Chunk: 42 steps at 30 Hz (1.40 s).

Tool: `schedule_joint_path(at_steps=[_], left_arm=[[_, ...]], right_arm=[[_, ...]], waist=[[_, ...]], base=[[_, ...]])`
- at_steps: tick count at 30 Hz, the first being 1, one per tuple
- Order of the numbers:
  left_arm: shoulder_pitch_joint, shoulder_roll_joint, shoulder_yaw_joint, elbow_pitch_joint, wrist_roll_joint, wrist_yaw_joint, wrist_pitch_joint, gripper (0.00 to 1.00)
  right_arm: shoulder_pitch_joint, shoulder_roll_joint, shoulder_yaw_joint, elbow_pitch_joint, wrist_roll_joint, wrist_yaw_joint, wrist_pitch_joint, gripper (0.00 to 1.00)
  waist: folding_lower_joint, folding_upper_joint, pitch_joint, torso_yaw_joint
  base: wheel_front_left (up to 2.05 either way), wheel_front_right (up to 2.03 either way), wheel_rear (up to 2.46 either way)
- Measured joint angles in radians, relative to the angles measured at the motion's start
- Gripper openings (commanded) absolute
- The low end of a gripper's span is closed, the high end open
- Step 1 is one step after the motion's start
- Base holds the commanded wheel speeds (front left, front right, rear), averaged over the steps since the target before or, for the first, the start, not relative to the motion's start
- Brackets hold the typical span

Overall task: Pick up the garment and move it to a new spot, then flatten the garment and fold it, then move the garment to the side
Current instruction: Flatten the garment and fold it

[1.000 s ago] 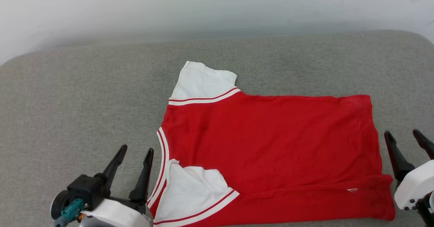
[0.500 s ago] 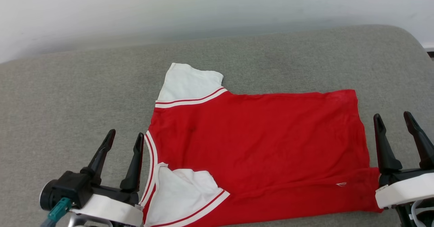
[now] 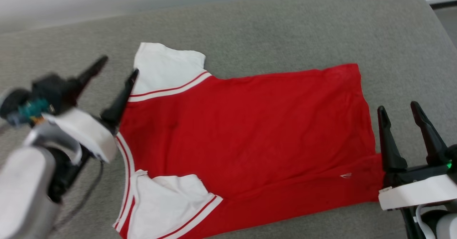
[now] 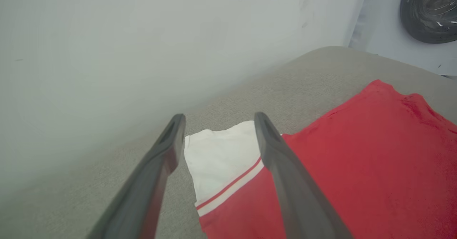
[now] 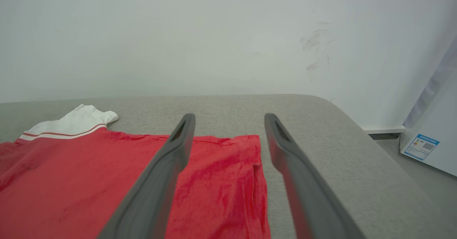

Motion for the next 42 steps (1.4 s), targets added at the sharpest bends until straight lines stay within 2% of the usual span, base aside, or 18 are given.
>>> schedule_joint_path(at_steps=[5,7,12,16,19,26,30,39,40,41,42], left_arm=[[-0.201,0.151,-0.071,0.024,-0.096,-0.005,0.23,1.0],[-0.266,0.191,-0.092,0.041,-0.167,-0.006,0.342,1.0],[-0.425,0.268,-0.11,0.135,-0.304,-0.006,0.63,1.0],[-0.518,0.298,-0.114,0.206,-0.377,-0.006,0.805,1.0],[-0.57,0.319,-0.116,0.242,-0.404,0.012,0.91,1.0],[-0.645,0.342,-0.125,0.283,-0.414,0.066,1.049,1.0],[-0.67,0.359,-0.142,0.297,-0.378,0.068,1.061,1.0],[-0.673,0.375,-0.178,0.342,-0.35,0.043,1.062,1.0],[-0.673,0.374,-0.18,0.346,-0.352,0.038,1.062,0.63],[-0.674,0.371,-0.18,0.348,-0.36,0.035,1.064,0.0],[-0.674,0.368,-0.179,0.347,-0.368,0.035,1.065,0.0]], right_arm=[[-0.029,0.024,0.038,0.002,-0.006,0.0,-0.025,1.0],[-0.033,0.03,0.053,0.008,-0.01,0.0,-0.036,1.0],[-0.051,0.043,0.095,0.033,-0.015,0.0,-0.068,1.0],[-0.064,0.053,0.125,0.057,-0.014,0.0,-0.092,1.0],[-0.081,0.063,0.146,0.076,-0.008,0.0,-0.109,1.0],[-0.097,0.077,0.171,0.119,0.004,0.0,-0.137,1.0],[-0.106,0.081,0.182,0.138,0.012,0.0,-0.149,1.0],[-0.128,0.086,0.189,0.162,0.013,0.0,-0.167,1.0],[-0.132,0.086,0.189,0.165,0.013,0.0,-0.168,1.0],[-0.134,0.086,0.189,0.166,0.013,0.0,-0.17,1.0],[-0.135,0.086,0.189,0.168,0.012,0.0,-0.17,1.0]], waist=[[0.0,0.0,0.063,-0.059],[0.0,0.0,0.088,-0.083],[0.0001,0.0,0.147,-0.143],[0.0,0.0,0.189,-0.19],[0.0001,0.0,0.218,-0.223],[0.0,0.0,0.277,-0.287],[0.0,0.0,0.305,-0.308],[0.0,0.0,0.334,-0.32],[-0.0001,0.0,0.336,-0.319],[-0.0001,0.0,0.337,-0.317],[-0.0001,0.0,0.339,-0.316]], base=[[0.0,0.0,0.0],[0.0,0.0,0.0],[0.0,0.0,0.0],[0.0,0.0,0.0],[0.0,0.0,0.0],[0.0,0.0,0.0],[0.0,0.0,0.0],[0.0,0.0,0.0],[0.0,0.0,0.0],[0.0,0.0,0.0],[0.0,0.0,0.0]])
